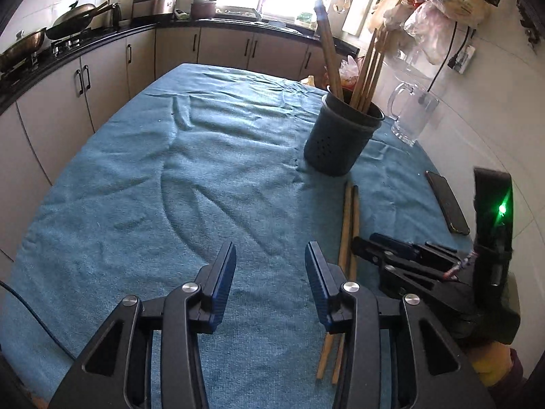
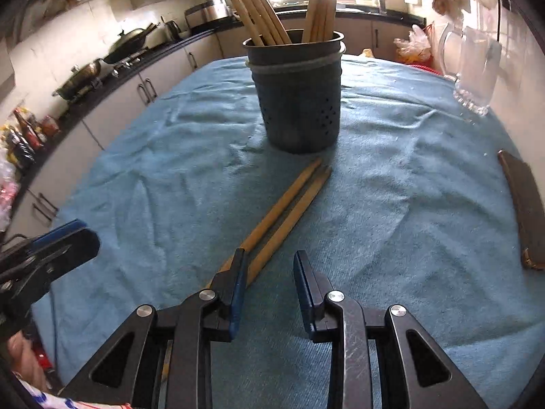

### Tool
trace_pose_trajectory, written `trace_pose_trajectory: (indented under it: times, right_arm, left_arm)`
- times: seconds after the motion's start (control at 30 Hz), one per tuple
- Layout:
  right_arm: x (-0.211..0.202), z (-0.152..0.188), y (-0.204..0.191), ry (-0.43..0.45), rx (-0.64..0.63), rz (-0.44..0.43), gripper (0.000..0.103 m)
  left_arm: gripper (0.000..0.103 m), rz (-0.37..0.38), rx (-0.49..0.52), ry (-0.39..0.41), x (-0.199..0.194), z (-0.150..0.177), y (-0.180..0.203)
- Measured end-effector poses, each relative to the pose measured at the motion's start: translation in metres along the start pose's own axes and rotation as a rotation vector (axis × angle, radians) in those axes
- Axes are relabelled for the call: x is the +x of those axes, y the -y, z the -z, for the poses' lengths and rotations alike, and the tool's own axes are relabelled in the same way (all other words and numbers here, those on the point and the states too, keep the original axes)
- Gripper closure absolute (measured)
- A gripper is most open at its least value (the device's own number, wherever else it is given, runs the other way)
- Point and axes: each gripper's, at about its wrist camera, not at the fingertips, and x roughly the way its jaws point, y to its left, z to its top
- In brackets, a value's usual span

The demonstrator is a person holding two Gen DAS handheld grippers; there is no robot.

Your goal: Organize utensils

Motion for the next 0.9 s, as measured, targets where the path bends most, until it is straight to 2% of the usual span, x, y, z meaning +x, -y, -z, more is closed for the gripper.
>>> trace_pose_trajectory:
  times: [0.1, 0.13, 0.4, 0.47, 0.53, 0.57, 0.6, 0.63, 0.9]
  right_arm:
    - [-0.002, -0.003, -0.002, -0.011, -0.023, 0.031, 0.077]
    - [0.0, -0.002, 0.0, -0.027, -0.029, 0.068, 0.084]
    - [-0.015, 0.009, 0.044, -0.04, 0.02, 0.133, 0.085]
    - [-0.019, 0.011, 0.056, -0.041, 0.036, 0.139, 0.088]
    - [-0.023, 0.014, 0.063, -0.041, 0.046, 0.137, 0.093]
    - [-0.023, 0.015, 0.064, -0.039, 0.05, 0.133, 0.094]
    - [-0.025, 0.016, 0.065, -0.036, 0.056, 0.13, 0.095]
    - [-0.026, 0.017, 0.067, -0.033, 0.063, 0.125, 0.095]
    - [-0.043, 0.039, 0.07, -0.057, 0.078, 0.086, 0.095]
  left_arm:
    - [0.062, 0.017, 0.026, -0.02, 0.003, 0.001, 0.009]
    - [0.062, 0.025, 0.046, -0.031, 0.006, 0.003, 0.014]
    - [0.062, 0.041, 0.195, -0.118, 0.04, 0.013, 0.053]
    - [0.062, 0.037, 0.227, -0.151, 0.052, 0.015, 0.062]
    - [0.069, 0.023, 0.244, -0.172, 0.06, 0.016, 0.068]
    - [0.078, -0.003, 0.253, -0.158, 0.06, 0.017, 0.071]
    - [0.091, -0.013, 0.251, -0.164, 0.061, 0.017, 0.073]
    - [0.095, -0.014, 0.241, -0.168, 0.062, 0.016, 0.073]
    - [0.096, 0.045, 0.075, -0.224, 0.045, 0.032, 0.058]
